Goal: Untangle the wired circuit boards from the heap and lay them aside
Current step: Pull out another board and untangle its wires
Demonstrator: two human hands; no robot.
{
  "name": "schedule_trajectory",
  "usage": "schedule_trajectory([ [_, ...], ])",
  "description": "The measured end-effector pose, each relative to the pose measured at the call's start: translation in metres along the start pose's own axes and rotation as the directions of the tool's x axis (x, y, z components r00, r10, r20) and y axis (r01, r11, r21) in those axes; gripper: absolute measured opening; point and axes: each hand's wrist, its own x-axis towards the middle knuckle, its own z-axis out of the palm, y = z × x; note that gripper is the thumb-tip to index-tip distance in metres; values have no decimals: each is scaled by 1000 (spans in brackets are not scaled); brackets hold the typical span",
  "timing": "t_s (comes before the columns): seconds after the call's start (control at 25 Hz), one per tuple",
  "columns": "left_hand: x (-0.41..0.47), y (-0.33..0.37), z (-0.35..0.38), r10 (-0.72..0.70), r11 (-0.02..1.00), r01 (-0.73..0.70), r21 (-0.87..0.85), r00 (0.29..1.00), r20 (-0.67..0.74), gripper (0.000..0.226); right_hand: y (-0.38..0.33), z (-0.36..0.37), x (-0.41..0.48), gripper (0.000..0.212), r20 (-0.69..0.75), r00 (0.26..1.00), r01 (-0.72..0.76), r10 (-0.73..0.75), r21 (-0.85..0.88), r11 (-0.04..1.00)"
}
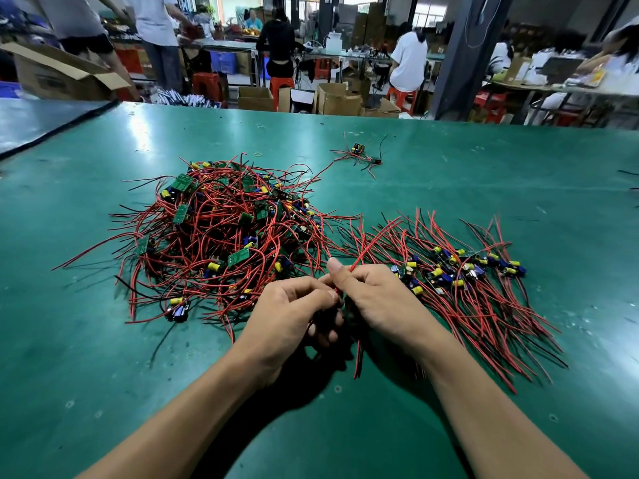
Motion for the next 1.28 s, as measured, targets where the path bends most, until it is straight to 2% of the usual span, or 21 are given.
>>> schedule_trajectory([
  [0.12,-2,2,1,9,1000,-9,17,1000,29,25,2,-11,6,53,-169,986,-5,-2,-43,999],
  [0.2,-3,2,1,2,1000,-3,24,998,58,23,3,-16,9,56,-249,967,-41,59,77,996],
  [0.28,-3,2,-1,-22,999,20,25,996,92,20,2,-19,12,62,-296,941,-78,165,284,955],
  [0.32,-2,2,-2,-35,999,32,29,994,106,20,1,-21,13,66,-271,934,-102,232,418,903],
  [0.4,-1,1,-4,-51,998,48,30,992,115,19,-3,-25,13,68,-103,937,-188,334,657,730],
  [0.44,-1,1,-5,-58,998,56,26,992,113,20,-4,-26,12,66,-19,938,-230,347,715,660],
  [0.52,-1,0,-7,-68,998,67,18,993,101,19,-5,-27,10,63,35,939,-257,341,732,632],
  [0.6,0,0,-7,-70,997,70,13,995,76,16,-6,-23,9,62,-51,952,-200,302,644,739],
  [0.68,0,0,-6,-66,998,66,-3,997,45,17,-6,-13,6,56,-127,974,-122,190,417,901],
  [0.76,0,0,-5,-57,998,57,-34,998,5,18,-2,-1,1,49,-57,995,-69,84,231,970],
  [0.84,0,0,-4,-51,998,50,-48,999,-19,19,1,7,-3,43,46,999,-33,25,181,983],
  [0.88,0,-1,-3,-50,998,49,-46,999,-18,19,2,8,-3,40,35,999,-15,10,137,990],
  [0.96,0,0,-3,-49,998,49,-35,999,10,19,3,3,0,37,-107,994,21,-23,-18,1000],
  [1.08,-1,2,-3,-56,998,55,20,995,80,14,7,-13,7,34,-342,931,60,-129,-205,977],
  [1.28,-3,5,-1,-84,993,71,94,985,151,15,15,-29,13,32,-546,799,165,-251,-202,965],
])
